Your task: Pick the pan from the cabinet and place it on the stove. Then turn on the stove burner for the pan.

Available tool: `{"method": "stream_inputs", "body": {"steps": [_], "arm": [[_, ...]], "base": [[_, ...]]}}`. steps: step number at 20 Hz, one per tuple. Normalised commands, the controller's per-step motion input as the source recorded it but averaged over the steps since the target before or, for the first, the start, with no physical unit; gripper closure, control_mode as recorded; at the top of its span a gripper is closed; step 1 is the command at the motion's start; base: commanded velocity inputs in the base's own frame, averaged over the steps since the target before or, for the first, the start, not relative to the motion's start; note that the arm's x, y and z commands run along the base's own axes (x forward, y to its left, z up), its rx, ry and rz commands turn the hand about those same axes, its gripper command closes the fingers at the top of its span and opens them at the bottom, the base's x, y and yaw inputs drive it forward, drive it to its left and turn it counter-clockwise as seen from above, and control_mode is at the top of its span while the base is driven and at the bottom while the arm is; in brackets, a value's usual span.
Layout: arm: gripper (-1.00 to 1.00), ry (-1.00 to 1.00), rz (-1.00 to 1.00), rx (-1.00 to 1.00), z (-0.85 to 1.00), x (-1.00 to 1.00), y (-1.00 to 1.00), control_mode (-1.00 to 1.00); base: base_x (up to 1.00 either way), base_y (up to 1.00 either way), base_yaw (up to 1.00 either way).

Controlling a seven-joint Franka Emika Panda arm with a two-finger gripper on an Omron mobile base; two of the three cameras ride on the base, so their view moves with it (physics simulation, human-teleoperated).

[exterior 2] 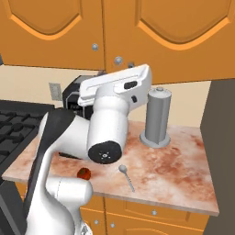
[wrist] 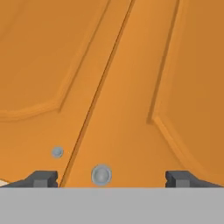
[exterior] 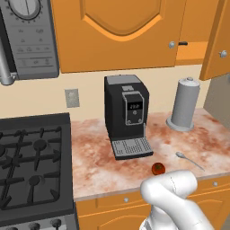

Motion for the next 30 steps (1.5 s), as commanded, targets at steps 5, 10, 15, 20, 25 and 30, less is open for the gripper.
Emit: {"method": "stream_inputs", "body": {"steps": [5,10,15,20,25,30], "arm": [[-1.0,0.02,-0.08,-0.23,0.18,-0.29,0.5,-1.0],[-1.0,0.12,-0.19,-0.25,0.18,-0.01,0.48,-1.0],[-1.0,0.2,-0.31,-0.28,0.0,0.06,0.5,-1.0],[-1.0,0.34,-0.34,-0.29,-0.02,0.29,0.34,-1.0],[-1.0,0.4,-0.32,-0.29,-0.01,0.49,0.16,-1.0],[-1.0,0.37,-0.26,-0.24,-0.01,0.55,0.0,-1.0]], "base": [[0.0,0.0,0.0],[0.0,0.0,0.0],[0.0,0.0,0.0],[0.0,0.0,0.0],[0.0,0.0,0.0],[0.0,0.0,0.0]]}}
